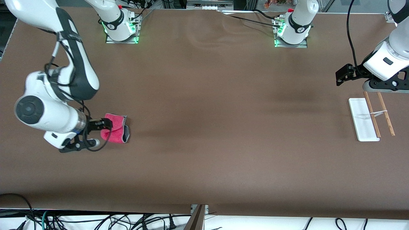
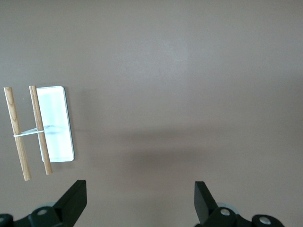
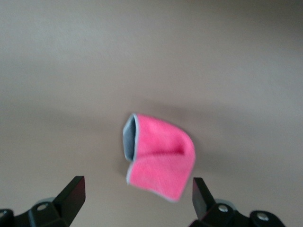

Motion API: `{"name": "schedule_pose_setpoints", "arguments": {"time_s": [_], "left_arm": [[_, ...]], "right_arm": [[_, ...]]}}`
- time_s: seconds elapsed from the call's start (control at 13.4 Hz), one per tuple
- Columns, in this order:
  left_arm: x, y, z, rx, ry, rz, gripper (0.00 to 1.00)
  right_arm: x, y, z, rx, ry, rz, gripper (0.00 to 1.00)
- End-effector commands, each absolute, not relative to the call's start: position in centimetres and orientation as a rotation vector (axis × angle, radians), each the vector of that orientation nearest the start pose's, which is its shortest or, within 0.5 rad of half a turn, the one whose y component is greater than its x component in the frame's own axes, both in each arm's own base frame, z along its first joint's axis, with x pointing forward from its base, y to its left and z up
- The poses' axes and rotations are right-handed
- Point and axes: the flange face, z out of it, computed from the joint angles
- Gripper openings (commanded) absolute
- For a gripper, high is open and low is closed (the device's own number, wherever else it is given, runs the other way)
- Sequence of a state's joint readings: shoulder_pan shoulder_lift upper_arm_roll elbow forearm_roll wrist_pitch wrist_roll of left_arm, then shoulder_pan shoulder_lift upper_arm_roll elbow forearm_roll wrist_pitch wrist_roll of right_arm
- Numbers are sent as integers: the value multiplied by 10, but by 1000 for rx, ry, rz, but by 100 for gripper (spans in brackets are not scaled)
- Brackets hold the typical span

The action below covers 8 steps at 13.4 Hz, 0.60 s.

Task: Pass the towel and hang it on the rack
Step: 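Reach the right gripper down to the pink towel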

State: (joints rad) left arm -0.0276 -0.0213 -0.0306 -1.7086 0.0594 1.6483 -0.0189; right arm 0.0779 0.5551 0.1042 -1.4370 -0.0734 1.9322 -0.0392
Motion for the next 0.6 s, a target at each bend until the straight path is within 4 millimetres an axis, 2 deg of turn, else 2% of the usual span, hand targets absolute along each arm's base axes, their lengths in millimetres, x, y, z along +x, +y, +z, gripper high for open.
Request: {"name": "schedule_pose_setpoints", "arguments": {"time_s": [0.0, 0.22, 0.37, 0.52], "left_arm": [[549, -27, 584, -3078, 55, 57, 100], [550, -27, 584, -3079, 59, 55, 100], [551, -27, 583, -3078, 59, 60, 100], [551, -27, 583, -3078, 59, 60, 100]], "right_arm": [[708, 115, 335, -3117, -381, 10, 100], [714, 120, 273, -3109, -403, 11, 100], [715, 124, 245, -3098, -466, 11, 100], [714, 123, 231, -3095, -500, 25, 100]]}}
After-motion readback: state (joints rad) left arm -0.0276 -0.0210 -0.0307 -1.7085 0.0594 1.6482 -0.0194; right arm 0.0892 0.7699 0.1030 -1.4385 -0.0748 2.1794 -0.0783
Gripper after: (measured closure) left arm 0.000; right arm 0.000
